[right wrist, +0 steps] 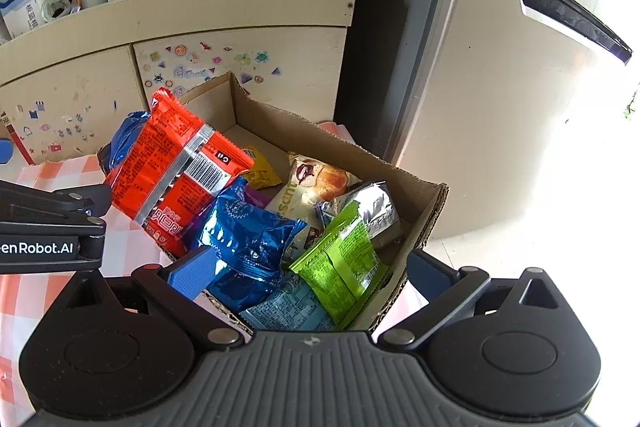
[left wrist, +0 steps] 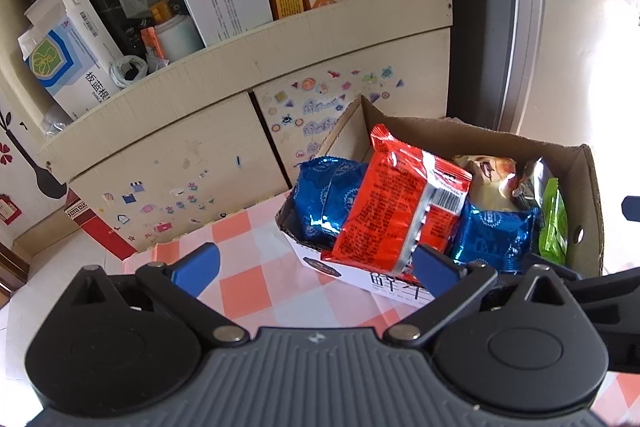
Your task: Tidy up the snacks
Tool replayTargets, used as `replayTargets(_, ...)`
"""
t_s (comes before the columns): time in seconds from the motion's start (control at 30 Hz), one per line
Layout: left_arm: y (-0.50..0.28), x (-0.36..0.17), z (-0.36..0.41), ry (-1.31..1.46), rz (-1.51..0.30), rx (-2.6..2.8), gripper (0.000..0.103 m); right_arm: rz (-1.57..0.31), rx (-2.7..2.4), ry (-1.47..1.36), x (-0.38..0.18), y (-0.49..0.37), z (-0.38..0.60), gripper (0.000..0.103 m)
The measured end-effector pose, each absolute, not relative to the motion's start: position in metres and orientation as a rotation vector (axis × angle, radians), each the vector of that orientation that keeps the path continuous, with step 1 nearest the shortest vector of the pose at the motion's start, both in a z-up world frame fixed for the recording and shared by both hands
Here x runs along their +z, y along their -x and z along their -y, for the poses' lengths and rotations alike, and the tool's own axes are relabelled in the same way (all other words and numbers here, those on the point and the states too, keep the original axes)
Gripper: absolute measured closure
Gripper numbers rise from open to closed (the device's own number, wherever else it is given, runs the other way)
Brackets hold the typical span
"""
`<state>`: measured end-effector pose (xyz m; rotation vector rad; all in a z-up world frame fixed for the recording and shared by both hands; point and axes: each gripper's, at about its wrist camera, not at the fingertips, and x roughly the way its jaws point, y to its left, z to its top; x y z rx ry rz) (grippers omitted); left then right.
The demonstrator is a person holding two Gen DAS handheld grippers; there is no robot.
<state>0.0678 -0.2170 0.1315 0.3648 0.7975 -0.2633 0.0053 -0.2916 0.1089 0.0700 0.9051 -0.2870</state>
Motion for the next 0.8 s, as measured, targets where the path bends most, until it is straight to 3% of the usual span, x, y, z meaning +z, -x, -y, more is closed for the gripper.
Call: replayTargets(0.8,-0.004,0.134,0.166,-0.298,-0.789,-0.311,0.001,-0.878,-0.208,-0.07,0.11,0.046,0.235,0.0)
